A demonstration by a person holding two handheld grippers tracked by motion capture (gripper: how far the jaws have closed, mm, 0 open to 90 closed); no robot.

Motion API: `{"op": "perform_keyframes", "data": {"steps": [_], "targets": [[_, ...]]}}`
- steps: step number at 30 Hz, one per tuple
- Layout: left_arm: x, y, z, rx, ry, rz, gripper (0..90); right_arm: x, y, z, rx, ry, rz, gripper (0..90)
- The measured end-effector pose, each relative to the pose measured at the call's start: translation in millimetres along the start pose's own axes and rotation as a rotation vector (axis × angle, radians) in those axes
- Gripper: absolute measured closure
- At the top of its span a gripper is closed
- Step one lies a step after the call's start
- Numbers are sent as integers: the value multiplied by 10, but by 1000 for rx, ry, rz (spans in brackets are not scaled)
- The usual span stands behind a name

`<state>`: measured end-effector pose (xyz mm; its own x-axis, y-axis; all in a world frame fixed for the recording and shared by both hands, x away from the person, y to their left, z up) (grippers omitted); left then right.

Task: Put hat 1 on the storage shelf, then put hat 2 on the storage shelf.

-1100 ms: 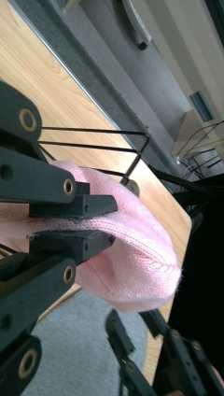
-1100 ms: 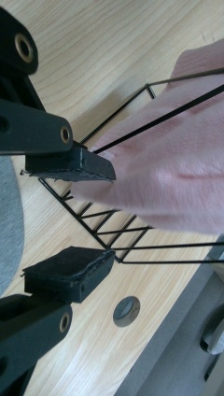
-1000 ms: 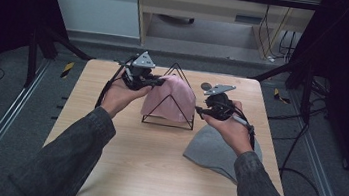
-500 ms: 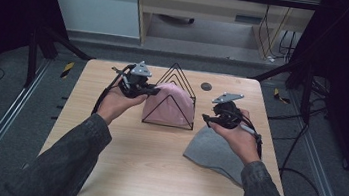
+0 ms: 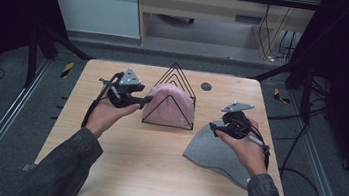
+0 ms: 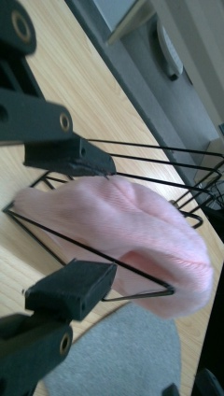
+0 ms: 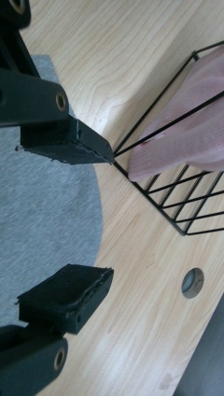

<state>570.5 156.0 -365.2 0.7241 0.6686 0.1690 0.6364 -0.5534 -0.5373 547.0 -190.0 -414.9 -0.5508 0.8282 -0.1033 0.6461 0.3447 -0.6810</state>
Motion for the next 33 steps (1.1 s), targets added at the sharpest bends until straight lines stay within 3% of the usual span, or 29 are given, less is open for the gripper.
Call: {"op": "perform_keyframes", "data": {"steps": [5, 8, 9, 10, 11, 12, 13, 14, 16, 17, 19, 22, 23, 25, 26, 27, 29, 33], "targets": [[-41, -170, 160, 1, -4, -21, 351, -107, -67, 108, -14, 48, 27, 324], [-67, -244, 339, 21, -32, -9, 283, -209, -74, 182, -3, 76, 48, 292], [-77, -279, 422, 43, -27, -7, 247, -252, -75, 207, 2, 89, 55, 275], [-101, -345, 632, 74, -39, 1, 194, -340, -81, 252, 9, 121, 61, 231], [-101, -345, 632, 74, -39, 1, 162, -340, -81, 252, 9, 121, 61, 231], [-112, -379, 746, 86, -45, 8, 162, -390, -79, 276, 21, 134, 59, 208], [-128, -446, 972, 108, -45, -3, 119, -486, -75, 327, 41, 143, 65, 203], [-128, -446, 972, 108, -45, -3, 106, -486, -75, 327, 41, 143, 65, 203], [-117, -502, 1292, 114, -87, -26, 106, -618, -76, 408, 60, 172, 90, 240], [-117, -502, 1292, 114, -87, -26, 100, -618, -76, 408, 60, 172, 90, 240], [-84, -514, 1465, 181, -99, -42, 84, -742, -67, 503, 79, 191, 112, 310], [-64, -544, 1533, 188, -114, -41, 84, -822, -57, 564, 85, 219, 123, 338], [-60, -560, 1562, 204, -110, -51, 79, -907, -44, 616, 85, 243, 137, 386], [-68, -601, 1631, 233, -98, -75, 80, -951, -35, 640, 82, 260, 140, 397], [-77, -626, 1667, 232, -107, -81, 84, -1040, -14, 694, 76, 301, 144, 428], [-88, -656, 1698, 235, -118, -79, 84, -1040, -14, 694, 76, 301, 144, 428], [-112, -707, 1735, 242, -122, -87, 85, -1134, 45, 777, 74, 348, 137, 458], [-98, -711, 1736, 242, -123, -107, 86, -1164, 127, 829, 93, 356, 131, 463]]}}
Point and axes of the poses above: each handheld gripper's, and its own axes: y roughly forward along the jaws, z roughly out of its underside, x roughly to its left, the point moved 2 cm from there along y, roughly forward along the jaws, and after that the axes turned 1 degree about y, right-handed, at the moved point
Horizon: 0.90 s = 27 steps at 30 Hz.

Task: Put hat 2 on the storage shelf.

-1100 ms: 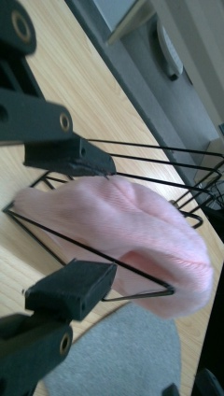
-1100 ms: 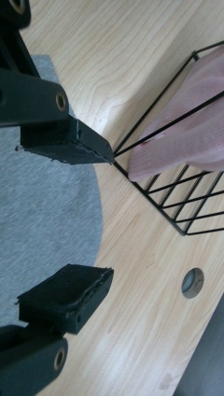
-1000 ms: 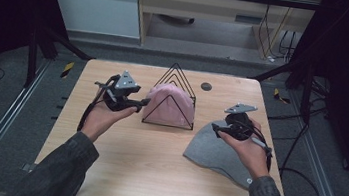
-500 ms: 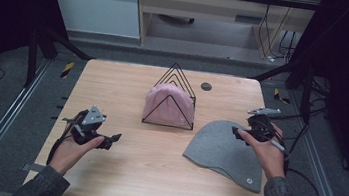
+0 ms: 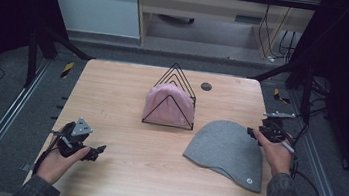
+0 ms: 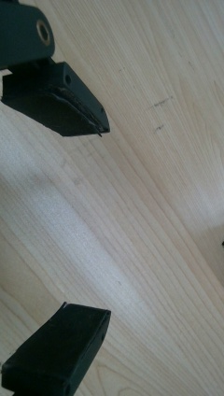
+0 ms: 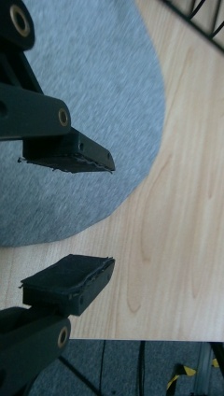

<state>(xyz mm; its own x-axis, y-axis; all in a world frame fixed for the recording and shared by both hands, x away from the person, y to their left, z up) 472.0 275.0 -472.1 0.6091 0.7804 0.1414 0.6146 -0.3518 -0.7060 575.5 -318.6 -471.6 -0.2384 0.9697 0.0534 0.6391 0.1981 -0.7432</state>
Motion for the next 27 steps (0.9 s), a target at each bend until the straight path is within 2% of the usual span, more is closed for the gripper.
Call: {"op": "perform_keyframes", "data": {"steps": [5, 13, 22, 25, 27], "targets": [[29, 17, 23, 14, -8, -7, 90, 0, 127, 62, 43, -3, -1, 455], [13, 30, 22, 23, 7, -2, 96, -27, 194, 142, 64, 15, -11, 459], [20, 37, 30, 22, 5, -7, 100, 4, 227, 185, 88, -26, -9, 491], [18, 35, 29, 25, 9, -5, 101, 8, 232, 196, 92, -25, -11, 498], [19, 35, 28, 27, 12, -6, 102, 7, 228, 197, 93, -33, -10, 534]]}}
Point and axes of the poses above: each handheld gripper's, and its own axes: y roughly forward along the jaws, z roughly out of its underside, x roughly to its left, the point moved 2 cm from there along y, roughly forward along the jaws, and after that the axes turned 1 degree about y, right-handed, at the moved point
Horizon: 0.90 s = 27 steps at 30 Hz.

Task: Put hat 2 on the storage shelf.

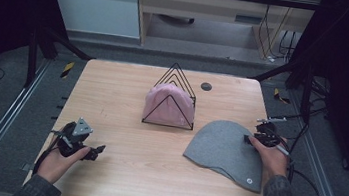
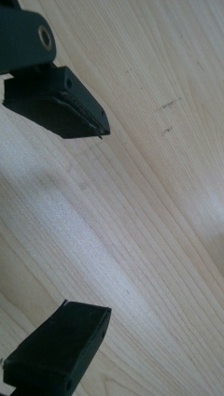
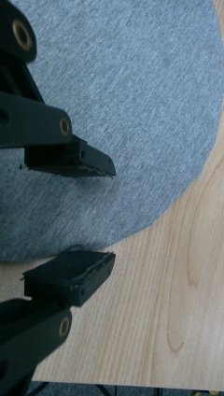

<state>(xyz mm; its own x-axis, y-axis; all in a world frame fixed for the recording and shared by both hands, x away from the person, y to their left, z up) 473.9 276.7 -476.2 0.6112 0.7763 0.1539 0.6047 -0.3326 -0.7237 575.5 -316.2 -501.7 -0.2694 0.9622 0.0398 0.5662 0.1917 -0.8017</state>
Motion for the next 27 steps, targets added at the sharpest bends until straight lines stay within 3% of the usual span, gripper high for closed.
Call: {"op": "perform_keyframes", "data": {"steps": [4, 11, 15, 21, 27], "targets": [[2, 2, 1, 0, -1, 0, 102, 3, -11, 4, 3, -11, -4, 585], [-2, 5, 2, 8, 2, 0, 103, 15, -34, 16, 16, -18, -45, 785], [-3, 12, 4, 6, 1, 2, 102, 23, -32, 20, 13, -24, -64, 839], [-6, 22, -1, 11, 5, 8, 102, 72, -66, 18, 7, -38, -84, 864], [-13, 46, -10, 11, 0, 30, 103, 241, -309, -56, -62, -99, -132, 869]]}}
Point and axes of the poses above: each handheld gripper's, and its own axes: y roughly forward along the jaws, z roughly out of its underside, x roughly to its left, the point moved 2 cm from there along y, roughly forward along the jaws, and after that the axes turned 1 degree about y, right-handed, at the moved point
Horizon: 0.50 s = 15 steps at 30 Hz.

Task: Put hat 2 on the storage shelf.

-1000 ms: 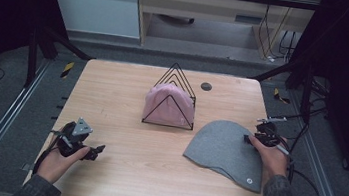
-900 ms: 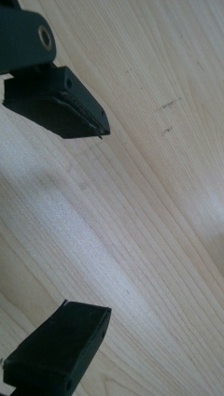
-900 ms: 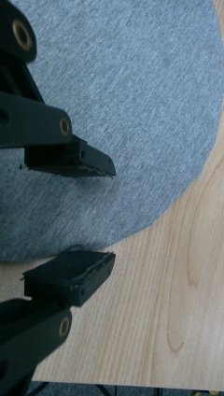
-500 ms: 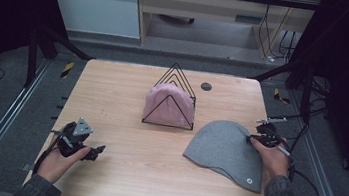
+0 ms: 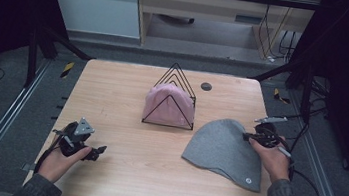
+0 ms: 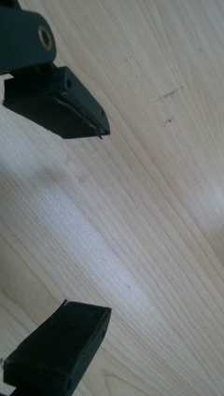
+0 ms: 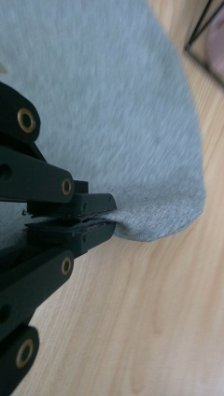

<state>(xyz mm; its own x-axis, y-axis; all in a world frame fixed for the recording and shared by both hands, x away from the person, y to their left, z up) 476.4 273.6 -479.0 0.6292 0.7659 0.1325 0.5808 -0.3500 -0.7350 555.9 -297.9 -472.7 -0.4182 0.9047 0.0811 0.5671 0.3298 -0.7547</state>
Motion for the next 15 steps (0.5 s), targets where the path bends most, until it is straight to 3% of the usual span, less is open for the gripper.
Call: {"op": "perform_keyframes", "data": {"steps": [5, 7, 10, 15], "targets": [[3, -14, 23, 24, 7, 3, 103, 164, -228, -83, -53, -51, -26, 870], [14, -37, 19, 18, 0, -7, 102, 259, -350, -125, -75, -87, -33, 870], [26, -50, 15, 0, -30, 16, 98, 404, -519, -158, -107, -125, -43, 870], [7, -45, 6, -8, -6, 37, 95, 689, -823, -224, -149, -175, -64, 871]]}}
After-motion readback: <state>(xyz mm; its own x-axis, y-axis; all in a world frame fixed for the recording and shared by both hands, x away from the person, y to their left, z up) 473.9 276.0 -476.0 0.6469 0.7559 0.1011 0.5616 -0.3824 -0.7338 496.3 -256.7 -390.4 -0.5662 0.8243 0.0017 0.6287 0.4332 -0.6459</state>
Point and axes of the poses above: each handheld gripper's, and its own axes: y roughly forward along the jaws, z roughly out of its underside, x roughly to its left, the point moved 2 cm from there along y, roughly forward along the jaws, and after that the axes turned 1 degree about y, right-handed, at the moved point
